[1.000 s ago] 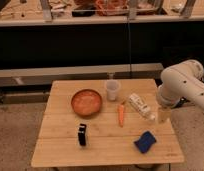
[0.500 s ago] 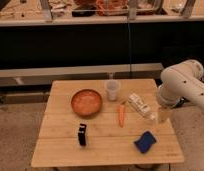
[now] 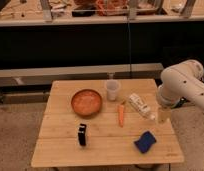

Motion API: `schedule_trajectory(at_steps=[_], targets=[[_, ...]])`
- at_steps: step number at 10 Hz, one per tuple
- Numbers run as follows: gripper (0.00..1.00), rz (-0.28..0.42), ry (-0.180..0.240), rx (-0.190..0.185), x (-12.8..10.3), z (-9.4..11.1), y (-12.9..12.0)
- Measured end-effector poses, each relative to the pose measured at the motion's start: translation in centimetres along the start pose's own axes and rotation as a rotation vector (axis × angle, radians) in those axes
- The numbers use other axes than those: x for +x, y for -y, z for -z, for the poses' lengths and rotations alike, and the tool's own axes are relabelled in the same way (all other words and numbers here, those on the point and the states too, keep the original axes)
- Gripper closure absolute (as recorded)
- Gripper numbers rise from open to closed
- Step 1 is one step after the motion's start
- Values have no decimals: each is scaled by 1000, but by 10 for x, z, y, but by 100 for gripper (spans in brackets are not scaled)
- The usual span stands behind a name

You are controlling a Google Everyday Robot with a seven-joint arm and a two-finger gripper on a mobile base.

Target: Knock the eraser over

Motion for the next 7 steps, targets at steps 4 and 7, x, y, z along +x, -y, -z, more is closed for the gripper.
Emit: schedule_trajectory(at_steps=[4,7], targets=[[20,63,2,0,-32,-6,-8],[20,132,2,-2,-66,-13,-15]])
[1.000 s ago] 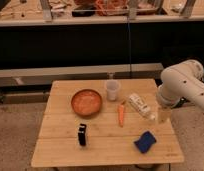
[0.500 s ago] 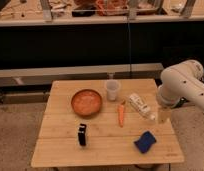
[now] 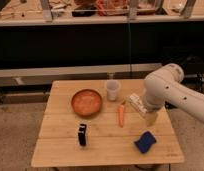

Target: Knock the eraser over

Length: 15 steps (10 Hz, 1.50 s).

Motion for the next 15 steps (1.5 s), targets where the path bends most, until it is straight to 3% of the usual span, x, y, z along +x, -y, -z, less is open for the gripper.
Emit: schedule_trajectory(at_steps=[2,4,8,11,15], targets=[[20,39,-2,-1,-11,-6,-3],[20,101,3,-7,-45,-14,-6],[20,206,3,-13,-82,-29,-10],[20,308,9,-17,-126,-46,-12],[20,405,18,-20,-157,-64,-16]])
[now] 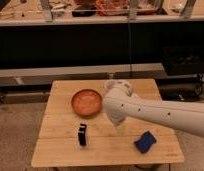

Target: Knock the eraser over

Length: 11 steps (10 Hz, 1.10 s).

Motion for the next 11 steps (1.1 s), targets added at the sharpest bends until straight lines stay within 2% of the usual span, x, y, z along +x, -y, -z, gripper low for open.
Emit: schedule_trajectory(at_steps=[2,11], targets=[[20,54,12,2,-20,-11,7],[20,124,35,1,-40,-23,10]])
